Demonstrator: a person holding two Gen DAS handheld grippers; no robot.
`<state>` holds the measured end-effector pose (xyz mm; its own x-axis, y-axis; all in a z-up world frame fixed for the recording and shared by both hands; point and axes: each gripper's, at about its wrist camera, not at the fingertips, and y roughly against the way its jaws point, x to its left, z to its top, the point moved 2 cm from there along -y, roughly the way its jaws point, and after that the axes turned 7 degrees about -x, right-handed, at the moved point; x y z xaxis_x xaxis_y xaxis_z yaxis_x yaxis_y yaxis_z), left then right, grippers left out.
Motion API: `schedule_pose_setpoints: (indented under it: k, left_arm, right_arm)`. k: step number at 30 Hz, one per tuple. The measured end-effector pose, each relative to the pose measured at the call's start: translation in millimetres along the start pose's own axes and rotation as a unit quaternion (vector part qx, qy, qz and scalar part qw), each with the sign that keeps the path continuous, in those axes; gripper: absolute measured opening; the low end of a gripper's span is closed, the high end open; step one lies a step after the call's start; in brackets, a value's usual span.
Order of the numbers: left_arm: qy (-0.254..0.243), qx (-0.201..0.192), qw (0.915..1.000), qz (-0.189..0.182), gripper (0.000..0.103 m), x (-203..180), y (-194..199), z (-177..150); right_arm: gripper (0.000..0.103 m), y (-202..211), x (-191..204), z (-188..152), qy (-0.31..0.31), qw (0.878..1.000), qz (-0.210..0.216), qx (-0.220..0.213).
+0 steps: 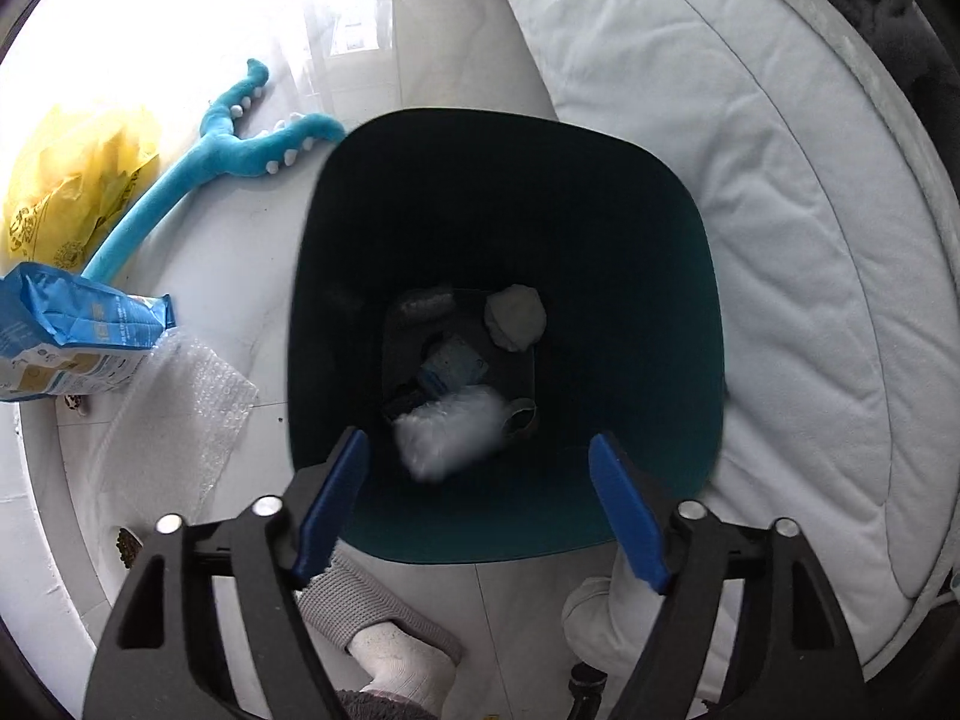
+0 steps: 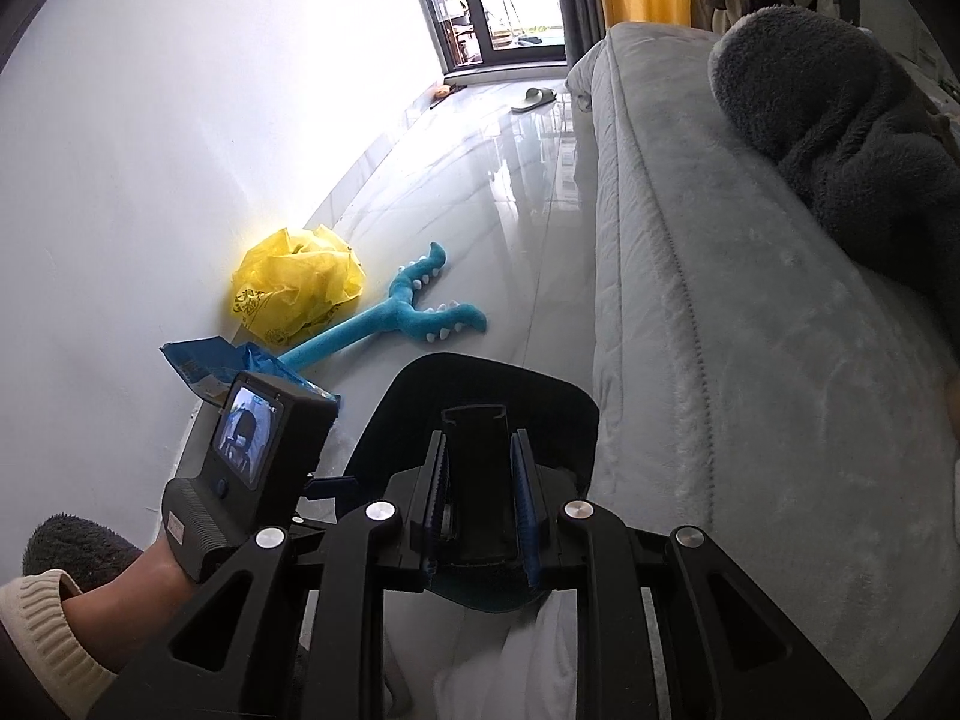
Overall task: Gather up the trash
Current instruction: 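Carry the bubble wrap and black item over the teal bin and release both, then move both open grippers back toward the tissue wad and tape roll on the bed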
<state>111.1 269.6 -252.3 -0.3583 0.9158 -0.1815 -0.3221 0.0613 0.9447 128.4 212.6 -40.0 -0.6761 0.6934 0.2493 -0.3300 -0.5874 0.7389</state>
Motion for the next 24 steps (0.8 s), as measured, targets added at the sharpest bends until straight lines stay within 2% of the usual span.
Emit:
schedule_pose_setpoints:
  k: [6,11,17,24]
  left_arm:
    - [0.006,-0.019,0.9998,-0.002,0.084,20.6,13.7,-0.5]
    - [0.018,-0.051,0.9984,-0.016,0.084,39.3,33.4,1.4]
    - [0.022,-0.078,0.9967,-0.013,0.084,62.2,50.3,3.2]
    - [0.004,-0.138,0.9901,-0.028,0.079,72.2,82.8,5.4]
  right_arm:
    - [0.021,-31.0,16.1,-5.9,0.003,1.000,0.003,0.029]
    - [0.021,-54.8,24.4,-12.4,-0.001,0.999,0.003,0.054]
    - [0.021,-81.3,27.9,-18.3,-0.012,0.997,-0.003,0.080]
    - [0.021,-110.8,30.6,-26.5,-0.021,0.994,-0.016,0.107]
